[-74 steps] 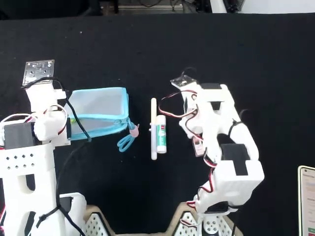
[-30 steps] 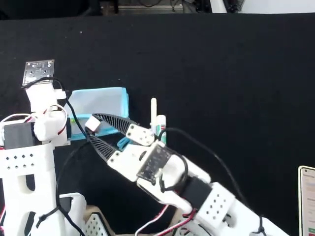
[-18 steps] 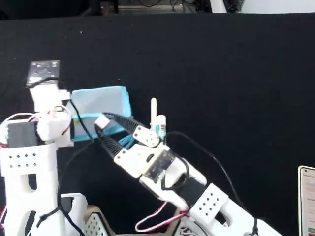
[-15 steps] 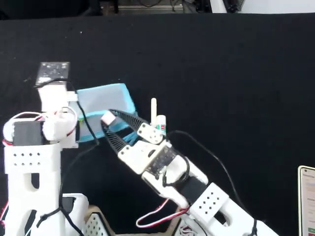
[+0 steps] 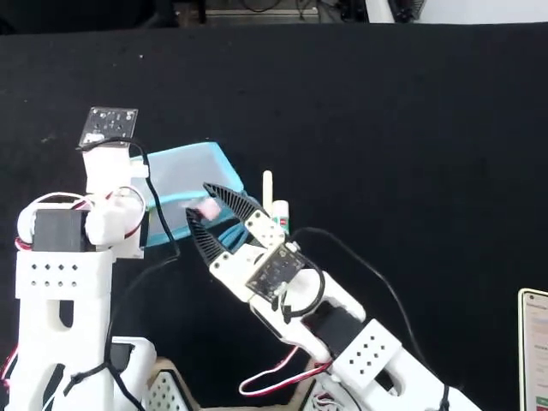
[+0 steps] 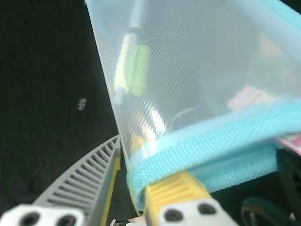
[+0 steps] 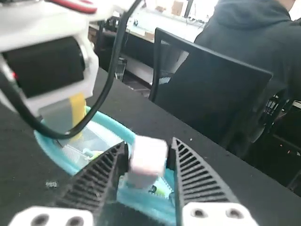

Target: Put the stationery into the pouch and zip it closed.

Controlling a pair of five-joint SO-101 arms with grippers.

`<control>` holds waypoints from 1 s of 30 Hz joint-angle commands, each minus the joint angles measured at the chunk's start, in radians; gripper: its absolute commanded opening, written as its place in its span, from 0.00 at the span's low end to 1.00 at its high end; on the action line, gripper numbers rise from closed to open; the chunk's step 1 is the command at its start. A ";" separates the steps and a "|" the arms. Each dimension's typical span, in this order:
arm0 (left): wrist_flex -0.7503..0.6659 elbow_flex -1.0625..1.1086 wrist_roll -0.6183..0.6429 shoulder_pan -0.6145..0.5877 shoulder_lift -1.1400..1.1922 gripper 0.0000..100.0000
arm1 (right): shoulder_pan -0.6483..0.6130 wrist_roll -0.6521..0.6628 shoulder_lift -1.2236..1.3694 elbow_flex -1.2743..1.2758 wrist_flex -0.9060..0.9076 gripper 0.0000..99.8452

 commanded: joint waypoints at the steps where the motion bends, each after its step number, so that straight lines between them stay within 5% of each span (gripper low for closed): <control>1: -0.018 -0.027 0.014 0.005 -0.003 0.03 | 0.020 -0.009 -0.013 -0.073 0.025 0.10; 12: -0.018 -0.027 0.014 0.004 -0.003 0.03 | 0.028 -0.012 -0.033 -0.101 0.035 0.09; 20: -0.009 -0.025 0.014 0.004 -0.005 0.03 | 0.190 -0.017 -0.369 -0.246 0.603 0.09; 25: -0.008 -0.025 0.014 0.004 -0.005 0.03 | 0.325 -0.181 -0.461 -0.246 0.620 0.09; 30: -0.008 -0.024 0.014 0.004 -0.005 0.03 | 0.370 -0.204 -0.312 -0.311 0.632 0.09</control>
